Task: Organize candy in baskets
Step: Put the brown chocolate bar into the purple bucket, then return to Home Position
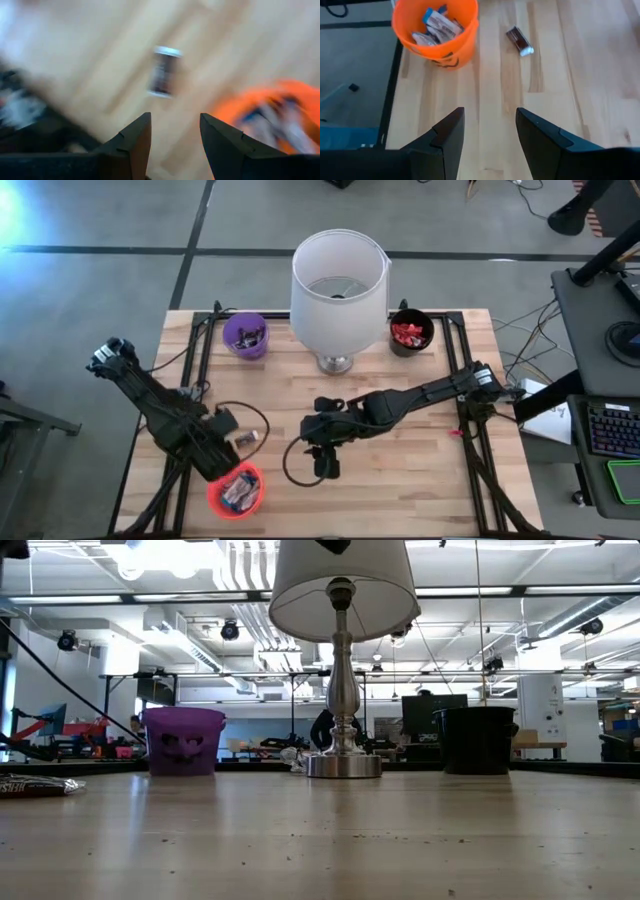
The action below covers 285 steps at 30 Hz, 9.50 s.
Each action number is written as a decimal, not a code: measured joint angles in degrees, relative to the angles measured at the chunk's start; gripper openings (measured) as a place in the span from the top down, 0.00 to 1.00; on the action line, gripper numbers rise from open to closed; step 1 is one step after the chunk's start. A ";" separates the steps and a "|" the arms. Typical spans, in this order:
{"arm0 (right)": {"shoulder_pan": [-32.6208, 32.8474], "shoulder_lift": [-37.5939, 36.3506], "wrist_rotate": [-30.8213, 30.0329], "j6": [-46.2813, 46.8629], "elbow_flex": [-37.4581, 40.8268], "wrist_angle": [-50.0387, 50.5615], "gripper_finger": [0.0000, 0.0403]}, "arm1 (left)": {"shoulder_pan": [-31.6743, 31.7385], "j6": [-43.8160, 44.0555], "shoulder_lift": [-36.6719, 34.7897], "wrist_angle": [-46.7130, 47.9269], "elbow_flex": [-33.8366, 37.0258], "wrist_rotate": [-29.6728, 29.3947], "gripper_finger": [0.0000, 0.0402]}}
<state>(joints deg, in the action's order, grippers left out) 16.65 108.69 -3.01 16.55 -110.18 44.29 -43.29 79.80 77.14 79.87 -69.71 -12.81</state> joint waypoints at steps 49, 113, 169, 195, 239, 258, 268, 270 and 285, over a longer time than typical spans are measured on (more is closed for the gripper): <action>-8.31 3.82 2.03 -7.22 5.49 0.45 0.60 | 20.79 -9.67 -13.17 -28.40 30.64 4.91 0.68; -7.39 3.82 4.98 -5.55 5.49 -0.27 0.63 | 23.11 -23.84 -0.08 -36.71 23.50 8.57 1.00; -12.57 1.36 -1.57 -3.08 5.49 -39.83 0.68 | 22.36 -55.15 -22.24 -45.40 7.54 -16.93 1.00; -9.24 0.60 2.13 2.45 5.47 -32.52 0.56 | 35.46 -54.73 -28.15 -21.39 7.61 -34.36 1.00; -7.66 0.23 -6.05 6.64 5.47 -21.65 0.56 | 78.87 -72.79 -8.42 -29.37 8.63 -8.63 1.00; -7.68 0.23 -6.14 6.92 5.49 -20.39 0.56 | 79.03 -76.63 -2.60 -31.08 8.63 -5.82 0.75; -7.67 -2.94 -6.05 9.32 5.54 -14.13 0.56 | 79.02 -70.82 -8.54 -34.75 8.63 2.20 0.72; -7.67 -4.98 -6.05 9.92 5.54 -11.82 0.56 | 78.90 -67.71 -10.28 -38.45 8.63 6.11 0.72; -2.67 -23.08 -17.41 1.56 5.54 -7.08 0.56 | 69.95 -58.44 -19.16 -67.74 8.68 12.54 0.72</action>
<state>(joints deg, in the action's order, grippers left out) 13.98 85.61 -20.42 18.11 -104.64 37.20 26.66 21.37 57.98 12.13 -61.04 -0.27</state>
